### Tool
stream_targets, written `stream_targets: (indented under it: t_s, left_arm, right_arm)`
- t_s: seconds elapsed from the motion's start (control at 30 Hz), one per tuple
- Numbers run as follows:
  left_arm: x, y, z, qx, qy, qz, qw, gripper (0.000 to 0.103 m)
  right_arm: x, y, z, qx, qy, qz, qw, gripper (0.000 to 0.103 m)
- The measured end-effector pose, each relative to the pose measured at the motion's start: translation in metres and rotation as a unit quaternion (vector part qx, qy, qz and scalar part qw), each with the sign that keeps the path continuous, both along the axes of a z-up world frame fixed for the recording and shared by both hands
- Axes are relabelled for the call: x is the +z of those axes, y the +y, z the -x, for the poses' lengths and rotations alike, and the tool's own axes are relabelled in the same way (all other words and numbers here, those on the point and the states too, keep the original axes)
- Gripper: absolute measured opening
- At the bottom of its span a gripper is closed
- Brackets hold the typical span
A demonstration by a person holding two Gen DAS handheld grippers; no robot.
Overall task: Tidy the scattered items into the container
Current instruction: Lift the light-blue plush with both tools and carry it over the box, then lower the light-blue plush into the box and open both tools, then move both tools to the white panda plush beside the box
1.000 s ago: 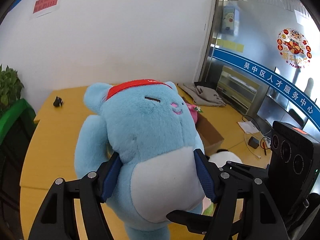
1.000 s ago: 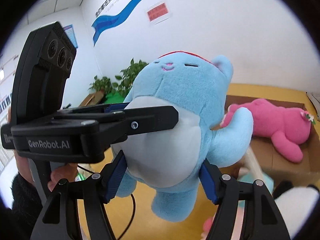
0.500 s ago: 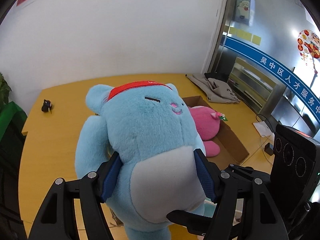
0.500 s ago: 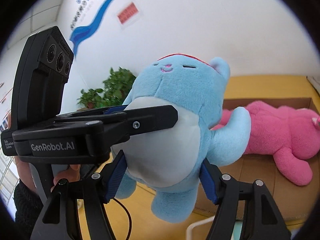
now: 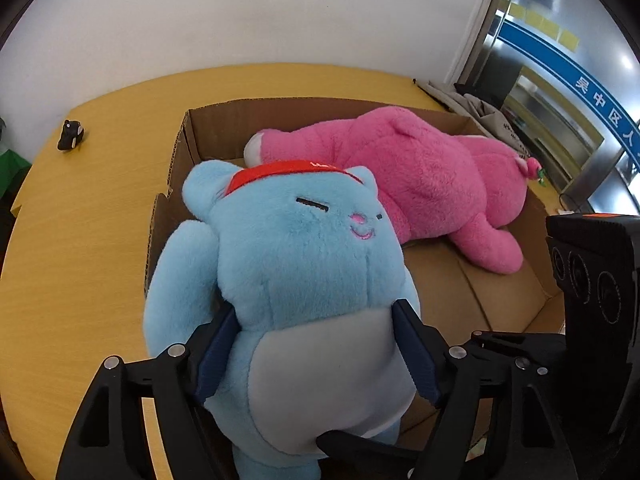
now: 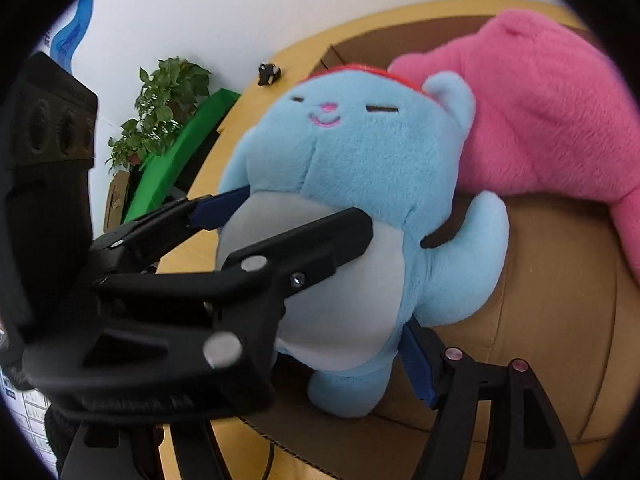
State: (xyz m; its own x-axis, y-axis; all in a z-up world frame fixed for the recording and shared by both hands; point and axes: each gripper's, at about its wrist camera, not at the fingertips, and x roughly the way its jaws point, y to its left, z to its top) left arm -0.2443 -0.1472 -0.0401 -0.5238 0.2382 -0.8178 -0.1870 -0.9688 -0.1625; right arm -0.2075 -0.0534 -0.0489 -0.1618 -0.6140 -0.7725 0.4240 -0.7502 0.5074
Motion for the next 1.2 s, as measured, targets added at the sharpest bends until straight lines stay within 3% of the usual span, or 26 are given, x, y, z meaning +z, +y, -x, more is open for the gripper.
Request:
stream_targets:
  t_s: [0.1, 0.27, 0.43, 0.53, 0.63, 0.7, 0.77, 0.87, 1.0, 1.1, 1.2]
  left_arm:
    - [0.001, 0.002, -0.002, -0.007, 0.004, -0.018, 0.9998, 0.082]
    - [-0.009, -0.01, -0.003, -0.018, -0.016, -0.119, 0.9926, 0.082]
    - [-0.007, -0.025, -0.006, -0.024, -0.016, -0.14, 0.9898, 0.082]
    - [0.006, -0.028, -0.018, -0.003, -0.005, -0.126, 0.992, 0.082]
    - [0.028, -0.026, -0.048, 0.027, 0.032, -0.076, 0.9962, 0.084]
    - [0.042, -0.018, -0.077, 0.044, 0.056, -0.043, 0.9965, 0.088]
    - [0.049, -0.01, -0.107, 0.06, 0.073, -0.028, 0.9952, 0.1]
    - [0.049, 0.007, -0.148, 0.073, 0.082, -0.048, 0.9928, 0.103]
    - [0.039, 0.049, -0.181, 0.054, 0.078, -0.067, 0.9932, 0.103]
    - [0.037, 0.085, -0.18, 0.021, 0.074, -0.067, 0.9948, 0.103]
    - [0.042, 0.124, -0.164, -0.044, 0.072, -0.102, 0.9913, 0.103]
  right_arm:
    - [-0.002, 0.005, -0.014, -0.005, 0.01, -0.013, 1.0, 0.075]
    - [0.021, 0.035, -0.027, -0.025, 0.046, -0.011, 0.999, 0.078]
    - [0.037, 0.072, -0.044, -0.05, 0.06, 0.007, 0.997, 0.078]
    - [0.056, 0.093, -0.059, -0.05, 0.094, 0.015, 0.994, 0.08]
    - [0.079, 0.124, -0.075, -0.048, 0.15, 0.003, 0.987, 0.083]
    - [0.091, 0.147, -0.087, -0.053, 0.2, -0.029, 0.978, 0.083]
    - [0.094, 0.17, -0.096, -0.067, 0.225, -0.053, 0.971, 0.083]
    - [0.086, 0.214, -0.11, -0.108, 0.221, -0.052, 0.968, 0.083]
    - [0.063, 0.282, -0.144, -0.157, 0.195, -0.045, 0.967, 0.085]
    - [0.043, 0.305, -0.15, -0.191, 0.168, -0.059, 0.965, 0.085]
    - [0.048, 0.312, -0.165, -0.183, 0.173, -0.041, 0.967, 0.085]
